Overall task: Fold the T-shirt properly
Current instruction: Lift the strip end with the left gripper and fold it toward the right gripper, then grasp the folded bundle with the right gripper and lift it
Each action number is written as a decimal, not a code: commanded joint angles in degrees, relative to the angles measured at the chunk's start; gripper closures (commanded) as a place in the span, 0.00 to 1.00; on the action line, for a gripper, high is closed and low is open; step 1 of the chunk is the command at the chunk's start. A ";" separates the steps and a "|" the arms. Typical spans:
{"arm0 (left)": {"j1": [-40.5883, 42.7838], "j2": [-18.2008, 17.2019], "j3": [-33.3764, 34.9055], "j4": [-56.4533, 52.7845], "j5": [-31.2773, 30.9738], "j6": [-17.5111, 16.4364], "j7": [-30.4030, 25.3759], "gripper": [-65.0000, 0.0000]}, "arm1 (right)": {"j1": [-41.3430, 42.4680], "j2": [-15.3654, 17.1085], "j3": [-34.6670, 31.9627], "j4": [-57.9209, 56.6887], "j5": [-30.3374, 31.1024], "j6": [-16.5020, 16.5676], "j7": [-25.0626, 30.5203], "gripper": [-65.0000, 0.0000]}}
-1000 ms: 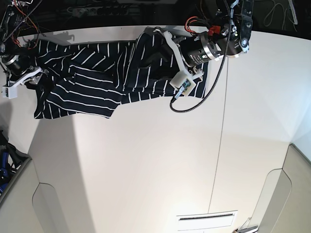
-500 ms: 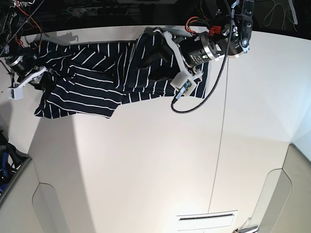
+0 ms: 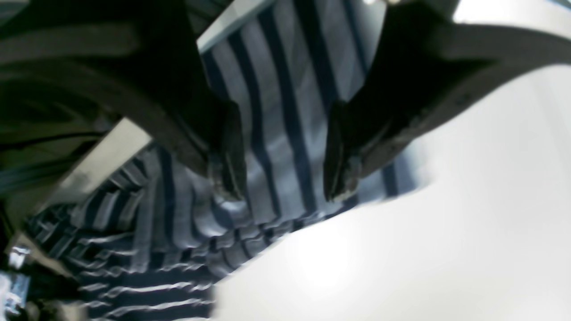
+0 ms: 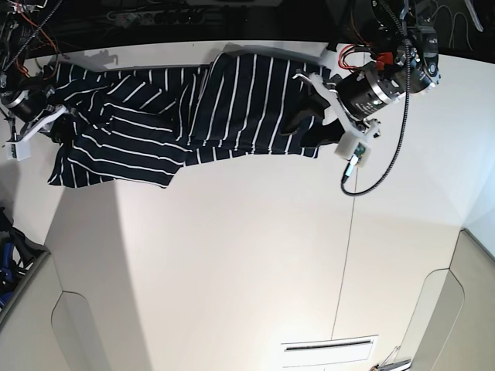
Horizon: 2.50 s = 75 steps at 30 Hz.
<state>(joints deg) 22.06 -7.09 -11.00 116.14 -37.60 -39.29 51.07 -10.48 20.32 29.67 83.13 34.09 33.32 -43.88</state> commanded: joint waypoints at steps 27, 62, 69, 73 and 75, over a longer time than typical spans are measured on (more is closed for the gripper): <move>7.30 -0.04 -8.52 -11.02 -7.58 0.72 -0.26 0.52 | 0.44 -8.72 -3.15 38.16 5.46 -0.09 -9.99 1.00; 1.77 0.52 -6.80 -17.84 -12.41 -0.71 0.79 0.52 | -2.32 -16.83 -54.31 37.40 -13.57 -1.99 -8.22 0.40; 1.81 0.55 -19.78 -14.82 -26.53 -0.71 10.08 0.54 | 1.33 -16.85 -49.64 39.30 -13.70 -2.08 -7.98 0.40; 2.12 0.39 -24.11 -10.51 -32.98 -0.71 14.91 0.58 | 1.55 -16.83 -42.77 39.28 -13.46 -2.25 -7.50 0.40; 2.56 0.02 -24.37 -9.14 -34.01 -0.71 16.06 0.58 | 1.44 -16.79 -39.65 39.26 -13.49 -2.54 -7.54 0.40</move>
<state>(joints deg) 24.32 -6.61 -35.22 106.02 -70.11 -39.46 67.70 -9.52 3.79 -9.82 121.30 19.66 30.74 -52.99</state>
